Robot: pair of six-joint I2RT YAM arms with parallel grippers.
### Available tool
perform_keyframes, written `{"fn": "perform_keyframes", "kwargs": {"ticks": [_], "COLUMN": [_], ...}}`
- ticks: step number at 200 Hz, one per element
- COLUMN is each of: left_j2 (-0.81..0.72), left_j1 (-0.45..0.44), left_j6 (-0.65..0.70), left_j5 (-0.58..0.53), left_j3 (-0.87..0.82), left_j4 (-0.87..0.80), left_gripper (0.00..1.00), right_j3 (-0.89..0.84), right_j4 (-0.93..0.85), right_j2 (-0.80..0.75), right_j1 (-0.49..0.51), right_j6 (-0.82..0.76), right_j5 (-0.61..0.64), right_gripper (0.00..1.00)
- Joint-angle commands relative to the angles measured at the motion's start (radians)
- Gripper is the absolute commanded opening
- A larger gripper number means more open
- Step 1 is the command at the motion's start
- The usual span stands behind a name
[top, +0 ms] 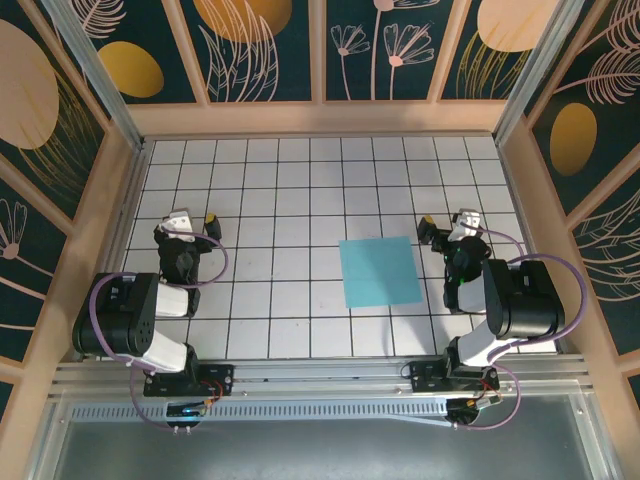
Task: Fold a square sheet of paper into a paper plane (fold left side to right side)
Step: Move the square sheet of paper to the center of the table.
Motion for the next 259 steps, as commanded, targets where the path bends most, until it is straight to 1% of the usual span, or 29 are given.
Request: {"fn": "perform_keyframes", "kwargs": {"ticks": [1,222,232,245,259], "left_j2": [0.012,0.010,0.001,-0.046,-0.110], "left_j1": [0.007,0.007,0.007,0.007,0.007], "left_j6": [0.008,0.006,0.002,0.005,0.002], "left_j5": [0.013,0.012,0.003,0.006,0.002], "left_j3": [0.015,0.015,0.025,0.062,0.116], "left_j4": [0.047,0.048,0.028,-0.078,-0.224], "left_gripper": [0.99,0.99,0.99,0.99,0.99], "right_j3": [0.015,0.013,0.016,0.046,0.130], "right_j4": [0.062,0.063,0.064,-0.023,-0.217], "right_j2": [0.009,0.008,0.008,-0.030,-0.089], "right_j1": [-0.001,-0.005,-0.005,-0.004,-0.005], "right_j6": [-0.012,-0.009,-0.008,0.000,0.000], "right_j5": [0.025,0.016,0.018,0.032,0.032], "right_gripper": [0.99,0.99,0.99,0.99,0.99]}}
